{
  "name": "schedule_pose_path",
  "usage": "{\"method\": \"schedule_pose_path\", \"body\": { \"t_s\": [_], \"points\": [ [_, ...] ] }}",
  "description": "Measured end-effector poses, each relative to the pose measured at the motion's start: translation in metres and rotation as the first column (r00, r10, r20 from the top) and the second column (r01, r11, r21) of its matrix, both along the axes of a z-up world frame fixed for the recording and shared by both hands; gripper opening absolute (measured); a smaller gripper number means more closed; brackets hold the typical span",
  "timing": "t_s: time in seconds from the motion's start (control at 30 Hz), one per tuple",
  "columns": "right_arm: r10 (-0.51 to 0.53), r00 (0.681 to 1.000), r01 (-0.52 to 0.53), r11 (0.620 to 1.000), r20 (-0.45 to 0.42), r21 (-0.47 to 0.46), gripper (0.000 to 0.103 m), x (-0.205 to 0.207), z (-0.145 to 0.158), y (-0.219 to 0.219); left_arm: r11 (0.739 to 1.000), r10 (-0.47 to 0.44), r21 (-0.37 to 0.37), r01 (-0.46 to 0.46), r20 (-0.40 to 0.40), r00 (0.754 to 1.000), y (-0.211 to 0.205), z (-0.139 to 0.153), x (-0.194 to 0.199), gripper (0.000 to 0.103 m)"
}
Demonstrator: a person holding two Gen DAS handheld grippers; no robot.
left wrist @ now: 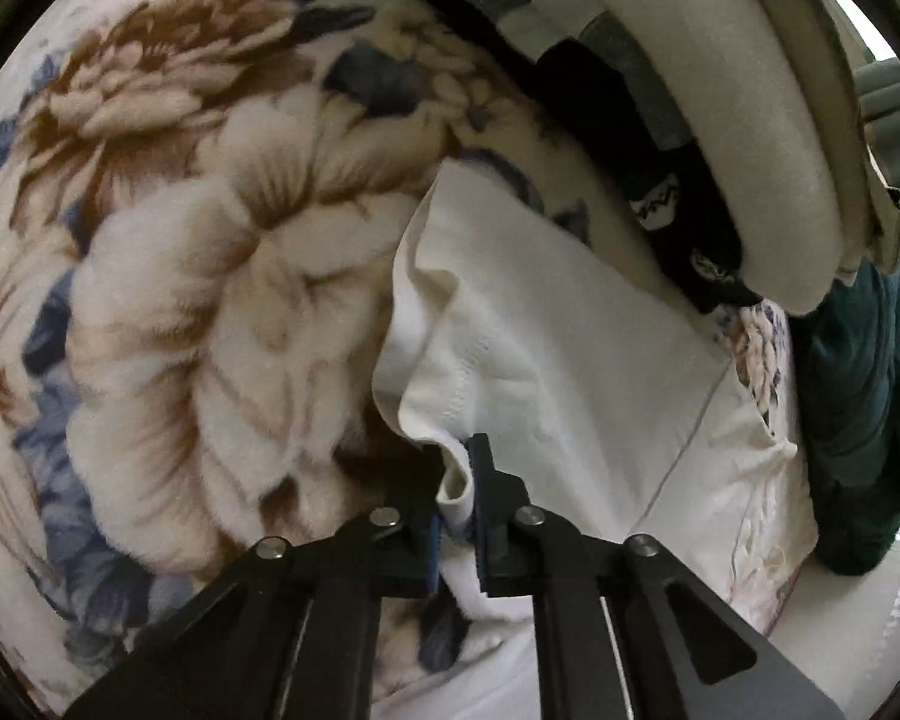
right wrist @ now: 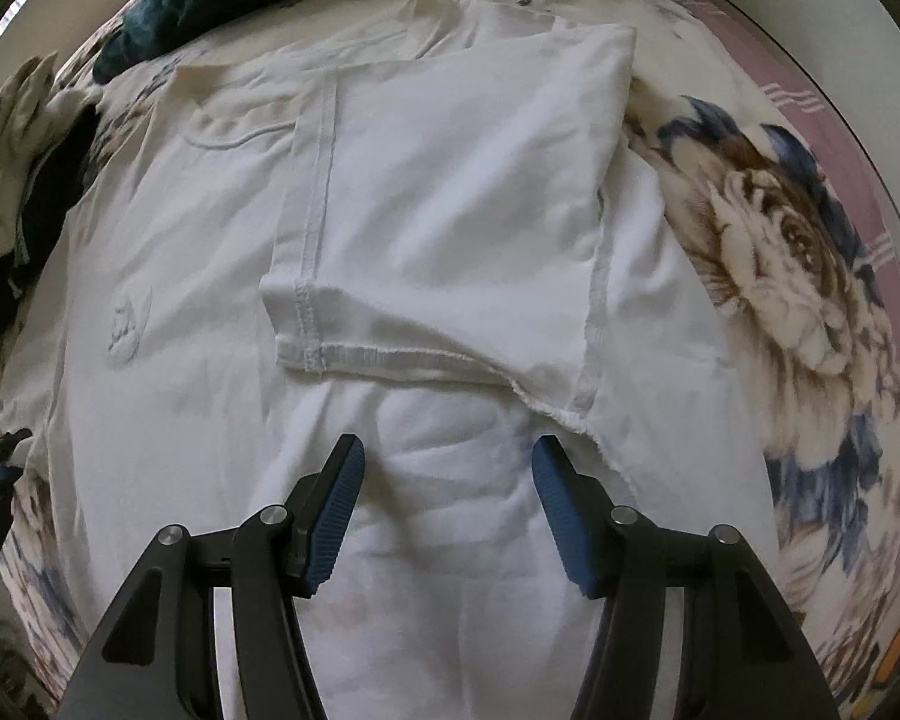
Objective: Fold small clothes
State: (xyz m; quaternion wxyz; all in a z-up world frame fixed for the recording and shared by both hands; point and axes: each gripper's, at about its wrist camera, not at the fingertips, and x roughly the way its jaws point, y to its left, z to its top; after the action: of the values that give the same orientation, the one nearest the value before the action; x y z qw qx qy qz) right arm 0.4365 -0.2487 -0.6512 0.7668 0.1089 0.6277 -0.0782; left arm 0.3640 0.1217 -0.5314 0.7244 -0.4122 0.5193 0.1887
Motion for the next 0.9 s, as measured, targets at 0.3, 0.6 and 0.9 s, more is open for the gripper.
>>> {"method": "schedule_pose_path", "body": {
  "t_s": [0.3, 0.6, 0.9],
  "points": [
    [-0.060, 0.998, 0.060, 0.998, 0.010, 0.000, 0.061, -0.018, 0.025, -0.041, 0.834, -0.447, 0.429, 0.346, 0.159, 0.880, -0.107, 0.093, 0.021, 0.004],
    [-0.096, 0.995, 0.096, 0.995, -0.019, -0.004, 0.061, -0.066, 0.033, -0.091, 0.530, -0.819, 0.382, 0.757, -0.003, 0.574, -0.258, 0.039, 0.019, 0.008],
    [-0.107, 0.994, 0.108, 0.989, -0.018, 0.103, 0.061, -0.067, 0.049, -0.109, 0.597, -0.786, 0.261, 0.758, 0.000, 0.619, -0.209, 0.060, -0.001, 0.096]
  ]
}}
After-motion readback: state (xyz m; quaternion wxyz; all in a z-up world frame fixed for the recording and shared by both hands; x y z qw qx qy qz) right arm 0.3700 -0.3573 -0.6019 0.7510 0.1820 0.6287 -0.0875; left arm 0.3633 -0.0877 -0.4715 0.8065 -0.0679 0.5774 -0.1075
